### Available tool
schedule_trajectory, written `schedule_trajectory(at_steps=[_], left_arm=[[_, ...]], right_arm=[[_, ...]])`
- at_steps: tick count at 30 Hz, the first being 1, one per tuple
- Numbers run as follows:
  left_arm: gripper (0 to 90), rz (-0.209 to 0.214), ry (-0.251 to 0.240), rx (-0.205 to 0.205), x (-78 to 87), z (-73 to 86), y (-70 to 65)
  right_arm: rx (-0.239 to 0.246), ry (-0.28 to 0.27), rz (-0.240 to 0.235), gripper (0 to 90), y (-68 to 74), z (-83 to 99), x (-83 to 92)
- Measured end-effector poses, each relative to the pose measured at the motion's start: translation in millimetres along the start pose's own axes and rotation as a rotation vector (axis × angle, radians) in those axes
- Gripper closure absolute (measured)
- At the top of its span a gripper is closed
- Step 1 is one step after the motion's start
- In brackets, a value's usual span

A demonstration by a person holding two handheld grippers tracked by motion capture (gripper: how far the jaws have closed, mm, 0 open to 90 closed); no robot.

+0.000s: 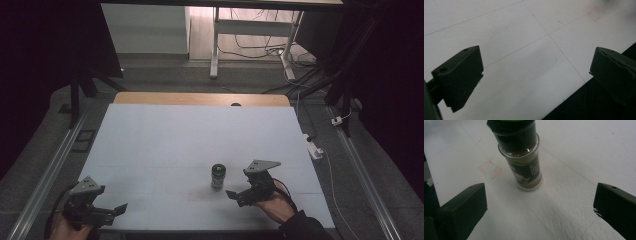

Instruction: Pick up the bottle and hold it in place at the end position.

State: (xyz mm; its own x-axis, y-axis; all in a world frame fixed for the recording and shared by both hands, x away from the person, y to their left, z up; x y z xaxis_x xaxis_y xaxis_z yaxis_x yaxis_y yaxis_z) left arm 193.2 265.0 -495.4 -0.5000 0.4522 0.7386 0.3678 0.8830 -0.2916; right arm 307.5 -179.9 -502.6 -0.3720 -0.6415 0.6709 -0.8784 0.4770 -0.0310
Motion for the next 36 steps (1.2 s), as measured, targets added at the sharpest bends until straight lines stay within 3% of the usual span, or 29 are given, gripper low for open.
schedule_trajectory(at_steps=[17, 36], left_arm=[[0.4, 0.000, 0.004, -0.007, -0.3, 0.1, -0.6], [0.4, -0.006, 0.011, -0.034, -1.1, 0.5, -3.3]], right_arm=[[0.076, 0.025, -0.051, 0.1, 2.6, -10.6, -37.7], [0.153, 0.015, -0.074, 40.6, -0.1, -18.0, -50.8]])
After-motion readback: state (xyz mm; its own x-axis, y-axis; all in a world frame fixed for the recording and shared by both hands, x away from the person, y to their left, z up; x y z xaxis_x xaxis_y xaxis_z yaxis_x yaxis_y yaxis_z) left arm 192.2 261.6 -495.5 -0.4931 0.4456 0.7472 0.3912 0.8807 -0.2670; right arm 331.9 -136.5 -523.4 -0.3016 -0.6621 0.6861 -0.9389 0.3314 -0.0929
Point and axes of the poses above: each handheld gripper's, and its own axes: x roughly backward along the jaws, z roughly out of its underside, y roughly to its left, the point moved 2 cm from there along -x, roughly forward along the jaws, and after that the axes turned 10 degrees about x, right-handed, at the moved point
